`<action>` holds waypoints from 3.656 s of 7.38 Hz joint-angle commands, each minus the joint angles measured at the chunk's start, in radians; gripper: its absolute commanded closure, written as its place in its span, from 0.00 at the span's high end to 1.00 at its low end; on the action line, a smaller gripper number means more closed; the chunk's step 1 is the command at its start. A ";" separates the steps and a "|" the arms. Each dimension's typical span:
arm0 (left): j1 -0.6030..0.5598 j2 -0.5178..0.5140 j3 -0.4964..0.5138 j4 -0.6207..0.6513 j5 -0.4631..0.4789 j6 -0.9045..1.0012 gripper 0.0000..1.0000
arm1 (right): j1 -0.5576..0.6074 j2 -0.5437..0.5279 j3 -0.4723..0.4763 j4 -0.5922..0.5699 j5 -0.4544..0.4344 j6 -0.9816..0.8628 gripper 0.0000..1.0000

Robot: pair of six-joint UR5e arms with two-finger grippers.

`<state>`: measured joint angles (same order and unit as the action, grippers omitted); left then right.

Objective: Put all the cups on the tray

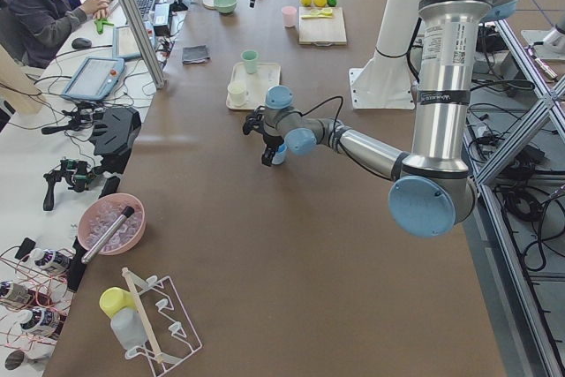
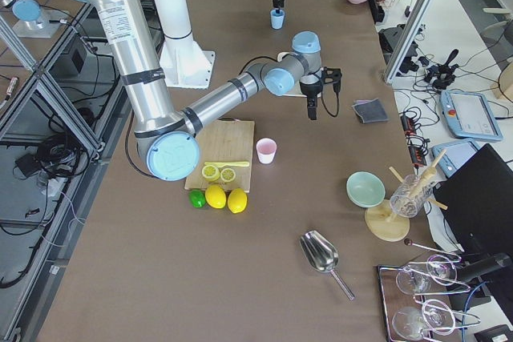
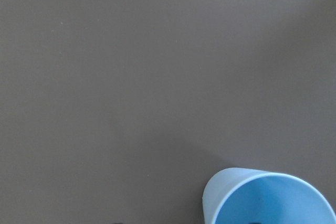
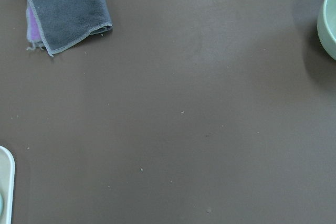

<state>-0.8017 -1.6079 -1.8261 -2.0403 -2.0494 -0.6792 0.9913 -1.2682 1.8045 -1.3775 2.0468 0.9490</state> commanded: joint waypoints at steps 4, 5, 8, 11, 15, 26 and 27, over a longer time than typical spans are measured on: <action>0.016 -0.181 0.002 0.131 -0.009 -0.020 0.00 | 0.001 -0.043 0.024 0.002 -0.002 -0.001 1.00; 0.016 -0.331 0.013 0.313 -0.006 -0.023 0.00 | 0.001 -0.056 0.026 0.002 -0.003 -0.001 1.00; 0.054 -0.587 0.181 0.414 -0.003 -0.149 0.00 | 0.000 -0.065 0.024 0.003 -0.005 -0.001 1.00; 0.131 -0.664 0.229 0.399 0.040 -0.245 0.00 | 0.000 -0.065 0.022 0.002 -0.007 -0.001 1.00; 0.151 -0.656 0.301 0.174 0.127 -0.276 0.97 | 0.001 -0.066 0.024 0.002 0.001 -0.021 1.00; -0.123 -0.495 0.163 0.226 -0.109 -0.053 0.98 | -0.141 -0.510 0.088 0.365 -0.065 -0.021 0.88; -0.122 -0.495 0.163 0.226 -0.107 -0.053 0.98 | -0.149 -0.499 0.082 0.367 -0.072 -0.012 0.56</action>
<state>-0.9248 -2.1025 -1.6632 -1.8147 -2.1582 -0.7320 0.8643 -1.7790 1.8921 -1.0123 1.9940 0.9135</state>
